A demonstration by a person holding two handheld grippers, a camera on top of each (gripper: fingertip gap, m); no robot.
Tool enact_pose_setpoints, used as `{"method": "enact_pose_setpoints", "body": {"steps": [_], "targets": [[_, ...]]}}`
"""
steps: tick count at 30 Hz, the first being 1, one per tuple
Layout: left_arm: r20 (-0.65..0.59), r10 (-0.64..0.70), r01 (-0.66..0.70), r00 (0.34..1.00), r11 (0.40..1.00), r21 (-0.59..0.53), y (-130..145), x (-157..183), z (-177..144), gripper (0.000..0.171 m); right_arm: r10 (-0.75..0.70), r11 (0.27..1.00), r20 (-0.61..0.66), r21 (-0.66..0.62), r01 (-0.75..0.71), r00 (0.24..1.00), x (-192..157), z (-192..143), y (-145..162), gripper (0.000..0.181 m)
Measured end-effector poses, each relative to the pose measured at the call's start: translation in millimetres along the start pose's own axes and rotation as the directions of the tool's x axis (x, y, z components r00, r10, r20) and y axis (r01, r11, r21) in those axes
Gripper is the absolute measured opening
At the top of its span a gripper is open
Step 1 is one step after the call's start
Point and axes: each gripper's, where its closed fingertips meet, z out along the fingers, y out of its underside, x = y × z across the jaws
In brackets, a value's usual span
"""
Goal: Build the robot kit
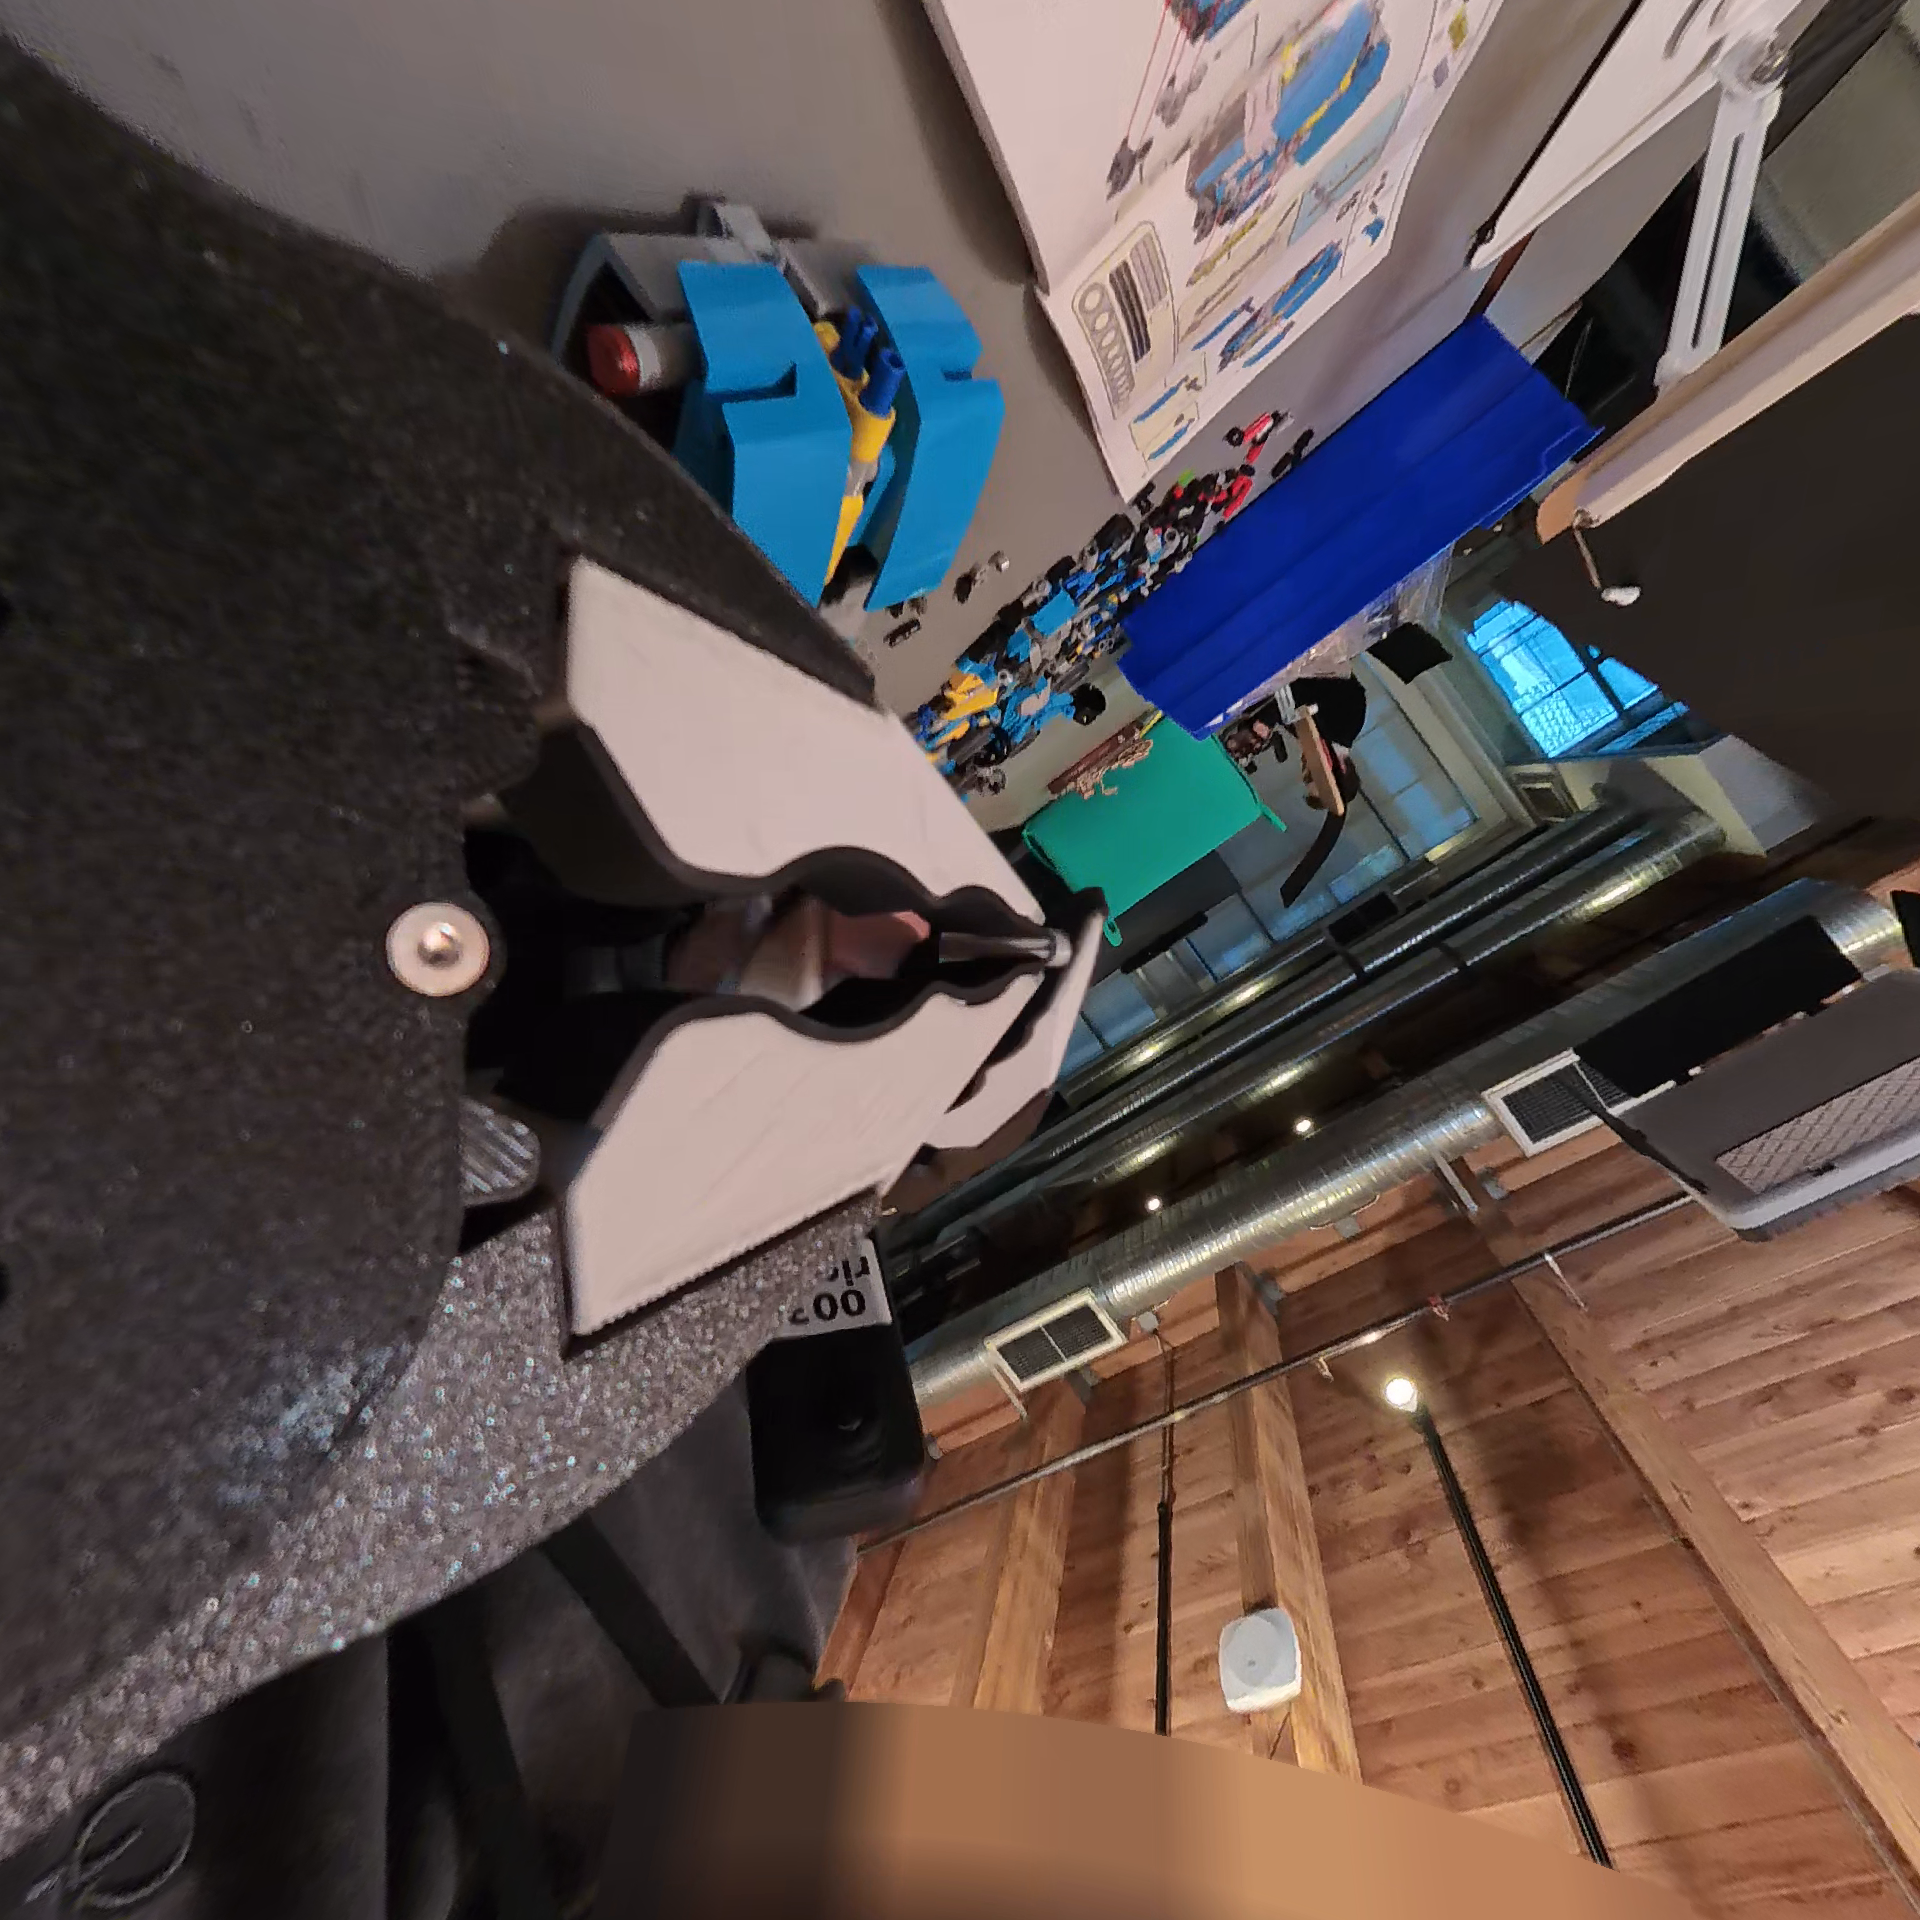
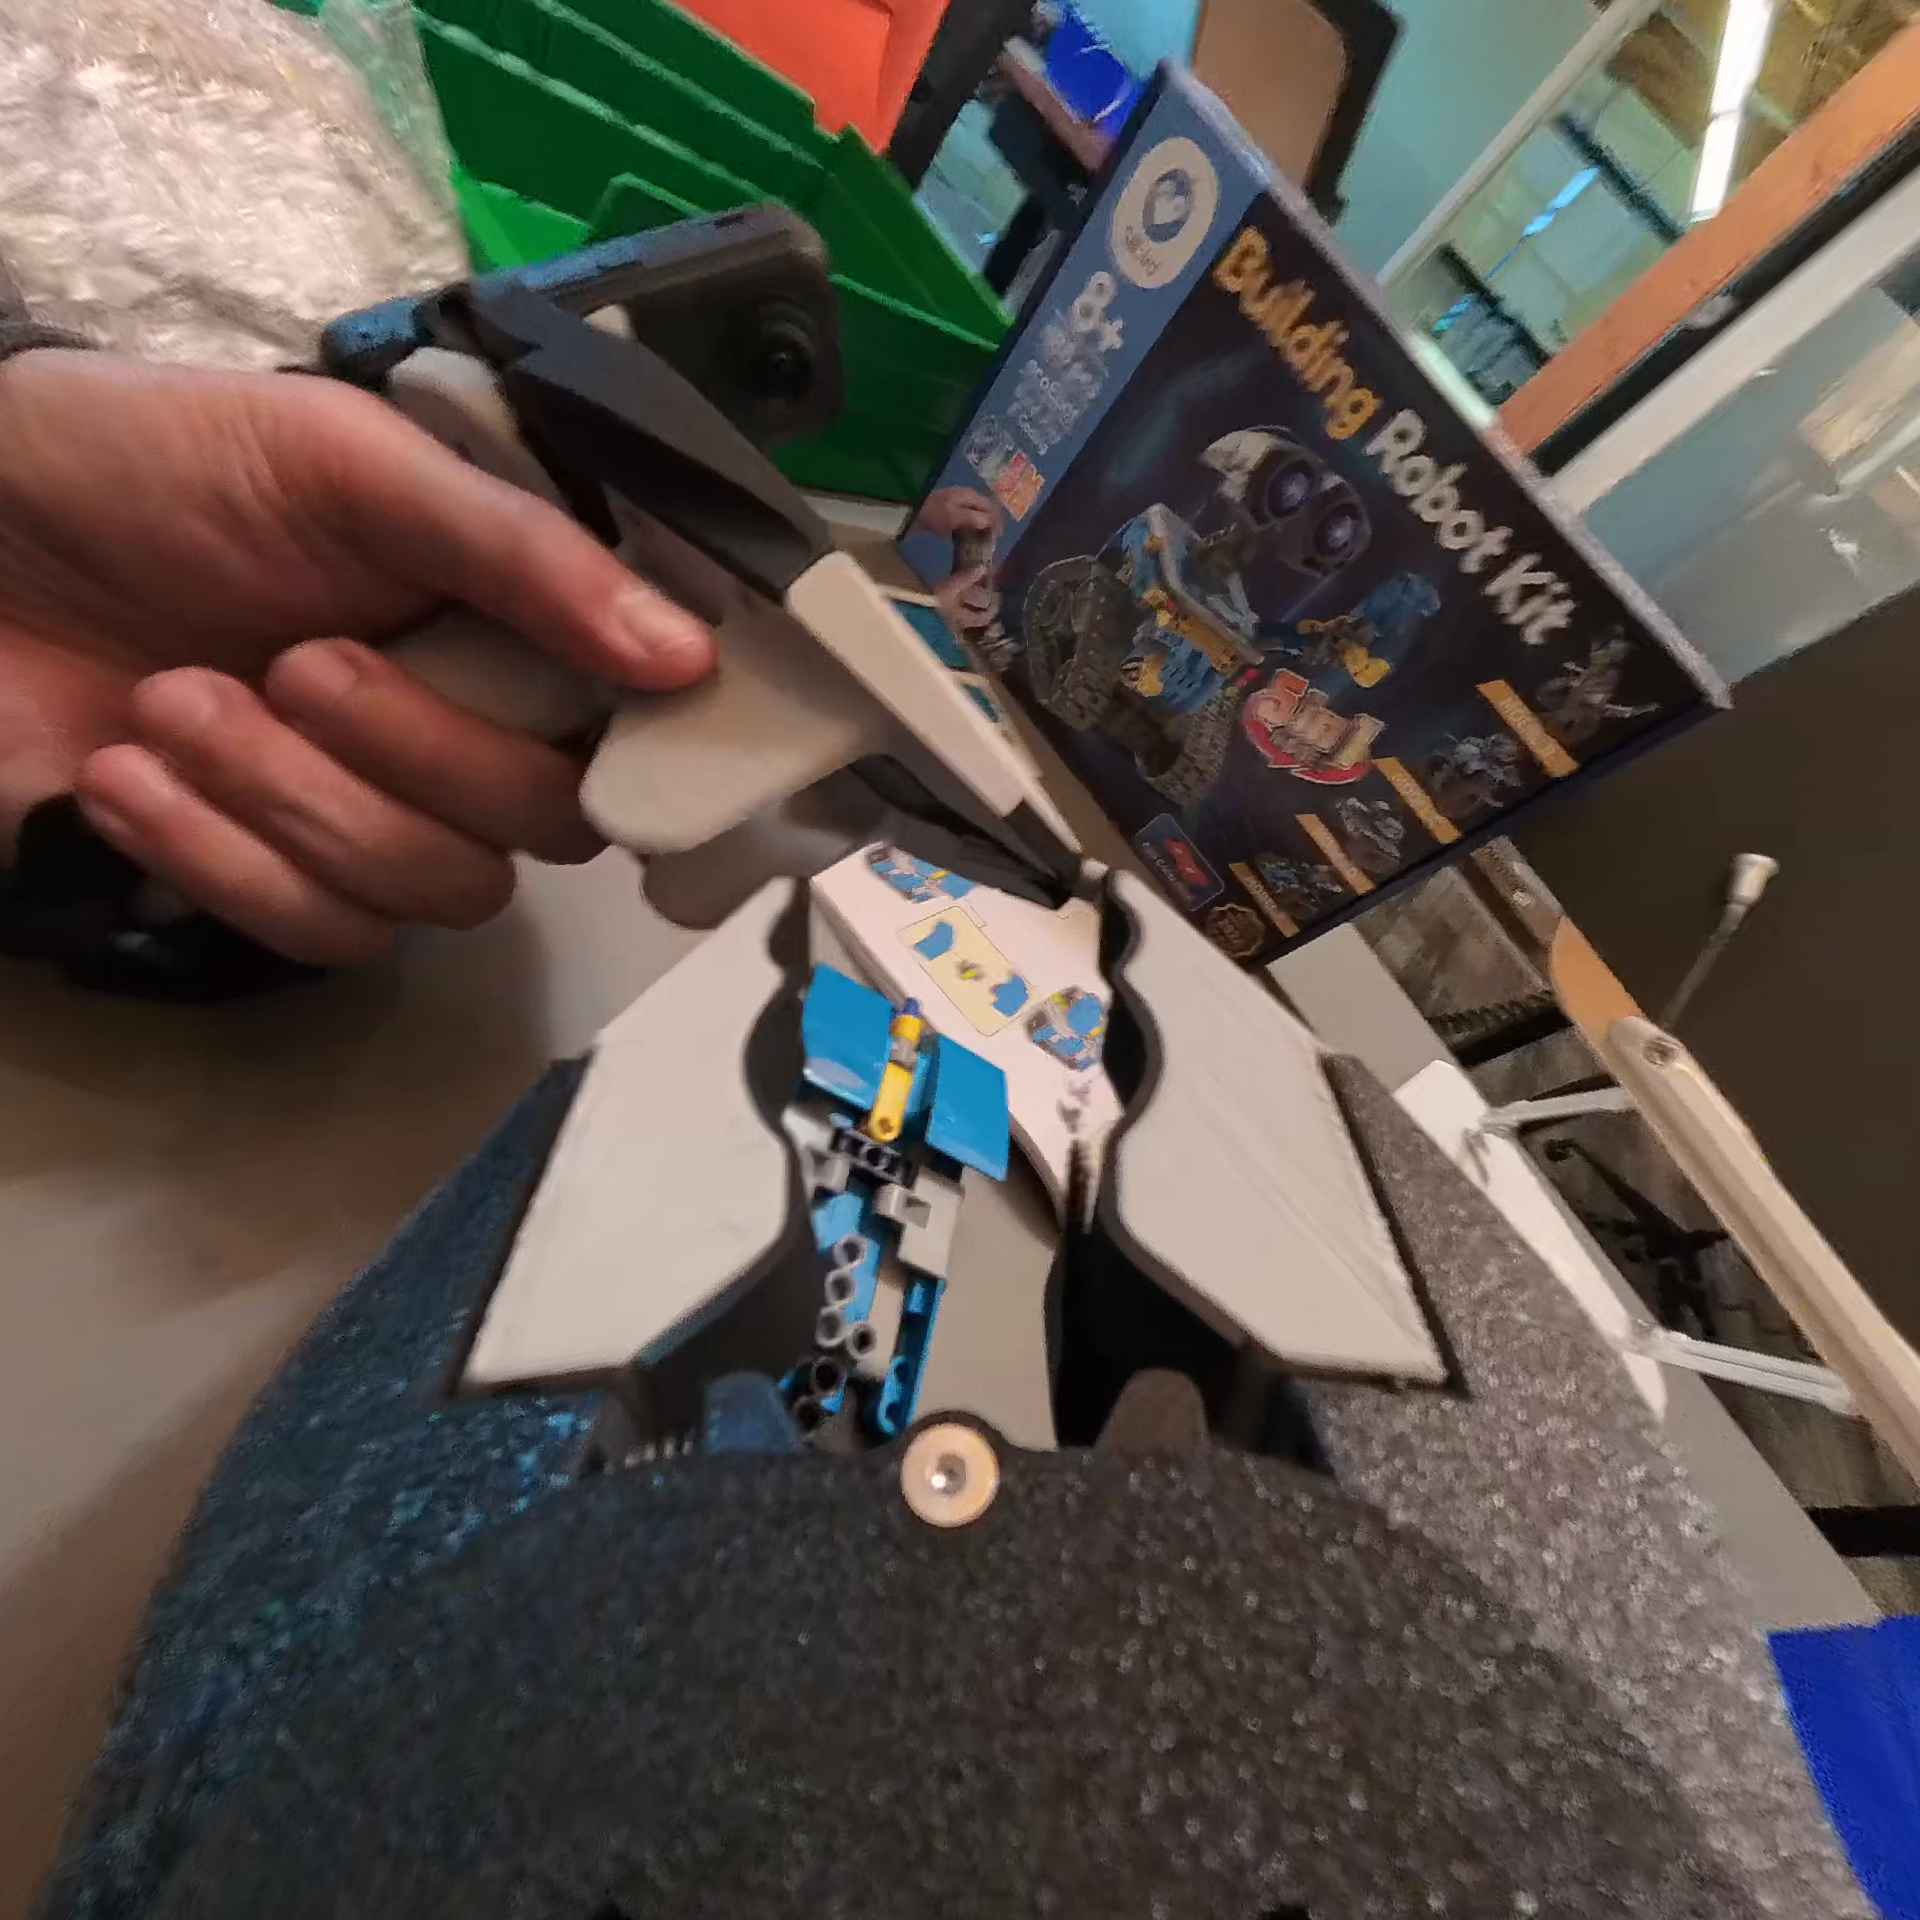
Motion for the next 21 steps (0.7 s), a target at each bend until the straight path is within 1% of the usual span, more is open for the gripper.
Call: {"method": "enact_pose_setpoints", "body": {"steps": [1, 2, 3, 5, 8, 16, 19, 21], "targets": [[-0.013, -0.013, 0.013, 1.000, 1.000, 0.003, 1, 2, 1, 0.003, -0.008, 1.000, -0.033, 0.012, 0.008, 0.999, 6, -1, -2, 0.044], [-0.018, -0.022, 0.022, 1.000, 1.000, 0.008, 1, 3, 1, 0.002, -0.019, 1.000, -0.039, 0.014, 0.019, 0.999, 8, -2, -3, 0.040], [-0.013, -0.018, 0.018, 1.000, 1.000, 0.011, 1, 2, 1, 0.002, -0.006, 1.000, -0.030, 0.015, 0.007, 1.000, 9, -2, -3, 0.039], [-0.005, -0.004, 0.004, 1.000, 1.000, 0.008, 2, 2, 2, 0.002, 0.053, 0.998, 0.014, 0.022, -0.053, 0.999, 7, -3, -3, 0.043], [-0.010, 0.005, -0.004, 1.000, 1.000, 0.014, 3, 4, 3, 0.003, 0.054, 0.998, -0.023, 0.025, -0.054, 0.998, 14, -5, -3, 0.027], [0.051, 0.083, -0.086, 0.995, 0.995, 0.048, 4, 1, 5, 0.003, 0.101, 0.995, -0.005, 0.006, -0.101, 0.995, 15, -4, -1, 0.027], [0.074, 0.130, -0.133, 0.989, 0.990, 0.040, 5, 2, 5, 0.003, 0.095, 0.995, -0.004, 0.002, -0.095, 0.995, 15, -6, -1, 0.026], [0.071, 0.132, -0.135, 0.989, 0.990, 0.044, 5, 3, 6, 0.003, 0.080, 0.997, -0.010, 0.007, -0.080, 0.997, 16, -7, -2, 0.026]]}}
